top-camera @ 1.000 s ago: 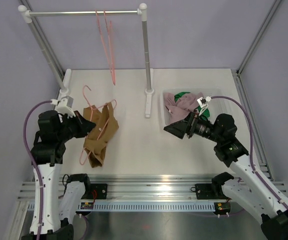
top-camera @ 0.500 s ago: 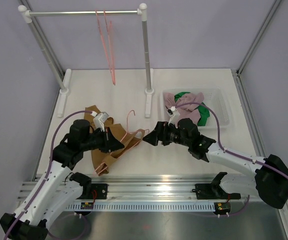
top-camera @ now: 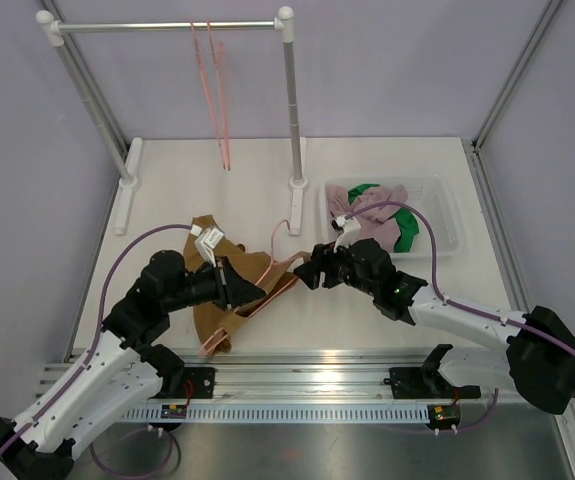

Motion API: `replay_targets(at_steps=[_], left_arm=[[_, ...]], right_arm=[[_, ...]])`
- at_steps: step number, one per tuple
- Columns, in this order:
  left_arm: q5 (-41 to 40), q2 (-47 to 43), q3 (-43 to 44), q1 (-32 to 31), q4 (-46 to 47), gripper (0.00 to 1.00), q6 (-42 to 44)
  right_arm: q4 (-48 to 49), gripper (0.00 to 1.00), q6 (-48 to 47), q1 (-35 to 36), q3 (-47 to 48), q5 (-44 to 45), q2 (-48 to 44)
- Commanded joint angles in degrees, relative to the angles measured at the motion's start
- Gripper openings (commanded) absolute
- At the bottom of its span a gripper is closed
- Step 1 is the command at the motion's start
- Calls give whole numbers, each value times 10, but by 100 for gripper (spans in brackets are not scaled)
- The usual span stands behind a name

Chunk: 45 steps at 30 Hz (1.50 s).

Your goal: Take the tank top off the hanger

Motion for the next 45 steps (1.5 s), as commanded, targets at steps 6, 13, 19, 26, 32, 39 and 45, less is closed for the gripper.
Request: replay_targets(at_steps=[6,13,19,26,32,39,45], left_arm=[[-25,-56,58,-3,17,0,-26],[-23,-67,65,-3,3,0,-25],[-23,-75,72,-3,-4,0,-26],[-27,-90,95,-3,-27,0,-22],[-36,-89,112,-3,-55,0,-2],[-79,-73,179,-3,-211,0,100],[-31,-103,204,-3,-229,0,142]], right_arm=[[25,64,-51,5,24,24,-12],[21,59,-65,5,68,10,-20],[19,59,-67,5,101,-7,-3],[17,44,-83,5,108,73,31],[17,0,-91,6,114,107,31],[-68,0,-143,3,174,226,36],[-133,0,-163,-27,235,293,82]])
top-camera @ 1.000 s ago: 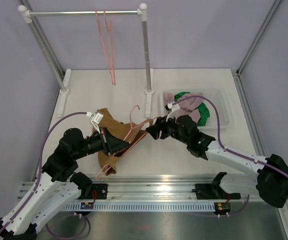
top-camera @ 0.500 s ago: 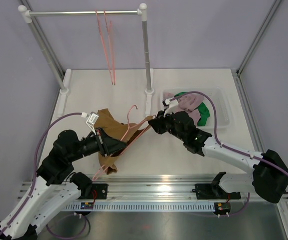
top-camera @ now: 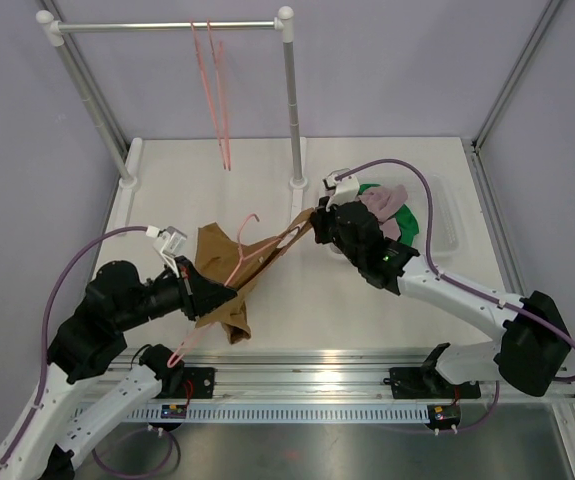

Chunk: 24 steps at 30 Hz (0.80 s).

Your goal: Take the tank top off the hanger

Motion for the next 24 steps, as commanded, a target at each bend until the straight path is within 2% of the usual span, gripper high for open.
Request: replay_targets(at_steps=[1,4,9,10,12,13,14,15,16,17,20,22,24], left_arm=[[47,-23,36,-3,-5,0,37],[59,-36,42,-3,32,0,39],[84,-58,30,-3,169,0,36],[80,-62,26,-3,195,0,34],[36,-75,0,-3,283,0,21],[19,-80,-15,-3,321,0,17],[-4,-82,-33,-3,420,0,10],[-7,-79,-72,-3,474,0,3],[-6,-70,-87,-3,527,0,3],[-9,-60,-96,-3,607,0,6],[-2,8,-83,-3,688,0,31],[-9,56,-44,-3,690,0,59],[-65,70,-30,-3,681,0,89]], right_arm=[[-44,0,-18,-34,40,57,17],[-54,0,0,-42,45,-8,-1],[-54,0,3,-47,22,-176,-68],[-73,0,4,-47,22,-184,-91],[-63,0,24,-47,5,-235,-120],[-43,0,36,-47,-3,-292,-148],[-16,0,61,-47,-12,-327,-159],[-5,0,71,-48,-21,-361,-168],[1,0,80,-47,-20,-422,-180],[3,0,97,-47,-18,-447,-187],[-10,0,121,-47,3,-499,-212],[-21,0,127,-47,12,-525,-234],[-20,0,146,-47,18,-539,-246]])
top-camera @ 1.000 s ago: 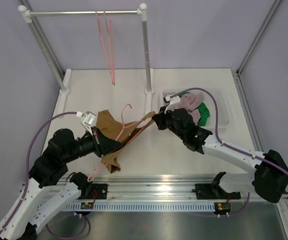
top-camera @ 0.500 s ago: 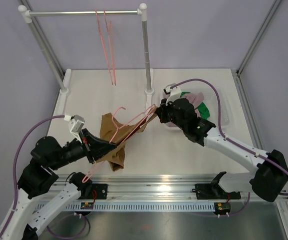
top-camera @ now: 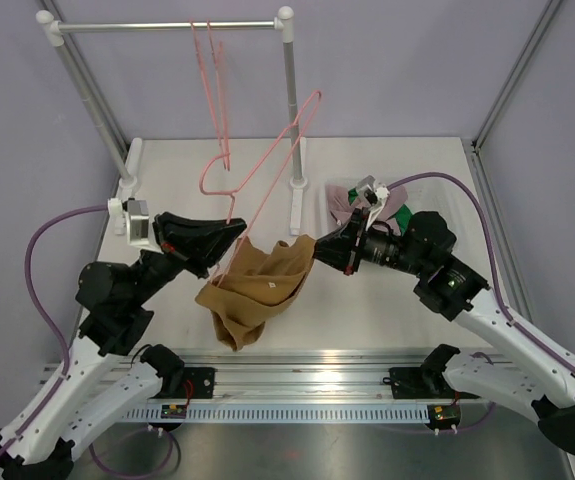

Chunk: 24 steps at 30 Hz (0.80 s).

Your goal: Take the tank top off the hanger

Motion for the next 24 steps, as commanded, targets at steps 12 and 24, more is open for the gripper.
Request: replay_targets(at_steps=[12,24], left_arm=[[-363,-50,108,-3,-135,0,138],[-554,54,226,-3,-470,0,70]], right_arm=[[-34,0,52,59,33,-23,10],[-93,66,44,204,17,361,180]])
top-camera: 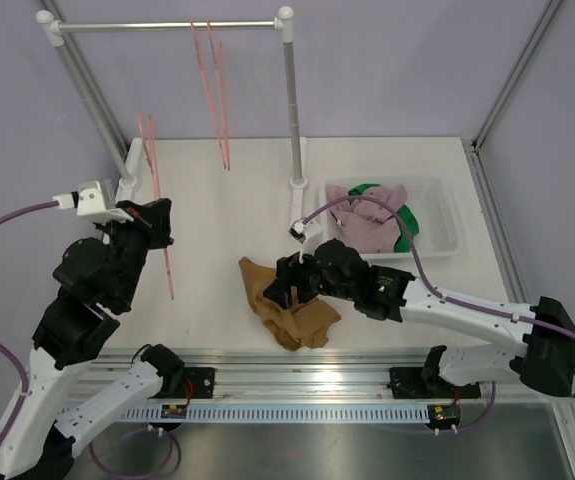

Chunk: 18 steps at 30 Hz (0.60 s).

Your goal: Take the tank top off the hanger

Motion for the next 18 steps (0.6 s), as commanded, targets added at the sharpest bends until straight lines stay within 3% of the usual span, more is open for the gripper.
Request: replay_targets(at_steps=[1,2,3,5,6,8,10,18], left_arm=[[-49,74,48,-1,-67,0,-9],[-41,87,71,0,-74,0,-9],[-35,102,82,7,-77,0,-9],[3,148,119,28,-91,0,-8],[35,162,129,72,-95,0,-10],[164,198,155,131,-91,0,-22],[242,219,171,193,-75,0,-27],[379,380,337,286,-52,0,-31]], right_arm=[[-26,80,-2,6,16,128,34],[-38,96,1,7,22,134,38],[-45,99,3,7,26,145,40],[-68,100,4,6,34,159,34],[-75,99,4,6,34,176,29],[-87,99,-4,7,31,185,11],[-86,100,-10,7,24,180,-10],[-65,99,-15,7,-11,150,-50]])
